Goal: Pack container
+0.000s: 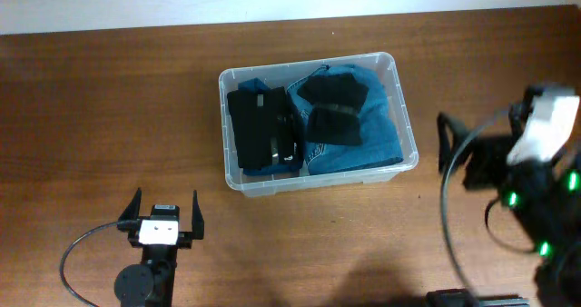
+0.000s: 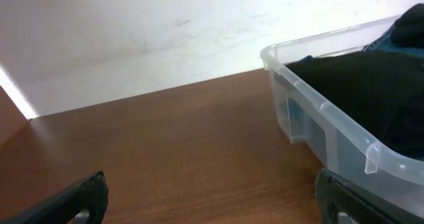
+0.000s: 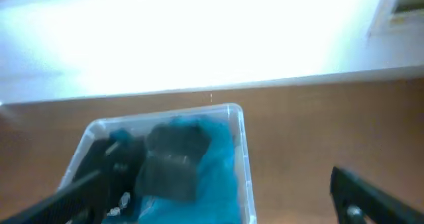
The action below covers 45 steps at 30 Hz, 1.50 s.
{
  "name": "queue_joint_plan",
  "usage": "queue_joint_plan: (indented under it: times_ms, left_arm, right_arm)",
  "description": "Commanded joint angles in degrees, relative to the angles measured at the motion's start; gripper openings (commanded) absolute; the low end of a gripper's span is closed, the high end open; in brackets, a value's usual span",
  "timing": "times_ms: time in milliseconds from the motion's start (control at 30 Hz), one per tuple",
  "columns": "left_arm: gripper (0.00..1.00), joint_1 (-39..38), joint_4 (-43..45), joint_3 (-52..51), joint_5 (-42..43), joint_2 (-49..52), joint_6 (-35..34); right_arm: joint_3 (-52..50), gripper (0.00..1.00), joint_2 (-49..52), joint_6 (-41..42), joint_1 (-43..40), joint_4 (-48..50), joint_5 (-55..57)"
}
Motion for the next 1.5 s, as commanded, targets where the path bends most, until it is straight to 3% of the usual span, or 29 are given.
queue_joint_plan:
  times_ms: [0,133,500,900,1067,1200,1467]
  left_arm:
    - [0.99,0.3,0.0,-0.4,-0.4,-0.5,-0.5]
    - [0.99,0.3,0.0,-0.4,-0.4,-0.5,-0.5]
    - [0.99,0.3,0.0,-0.4,-0.4,-0.5,-0.5]
    - [0.99,0.3,0.0,-0.4,-0.4,-0.5,-0.5]
    - [0.99,0.3,0.0,-0.4,-0.4,-0.5,-0.5]
    - [0.99,0.3,0.0,-0.4,-0.4,-0.5,-0.5]
    - [0.99,0.3,0.0,-0.4,-0.4,-0.5,-0.5]
  right_arm:
    - [-11.1,0.99,-7.1,-13.3,-0.6,5.3,-5.5]
    - [-26.4,0.98,-16.8,-17.1,-0.6,18.1,-5.7]
    - [-63.1,0.98,-37.3,-16.4,-0.6,54.8,-5.1]
    - [-75.5,0.98,-46.4,-16.2,-0.6,55.2,-2.9]
    - [-78.1,0.99,-46.4,-9.3,-0.7,54.0,-2.7]
    - [-78.2,0.98,-46.4,-8.9,-0.7,47.7,-2.6]
    - [-78.2,0.98,-46.4,-8.9,-0.6,47.9,-3.1]
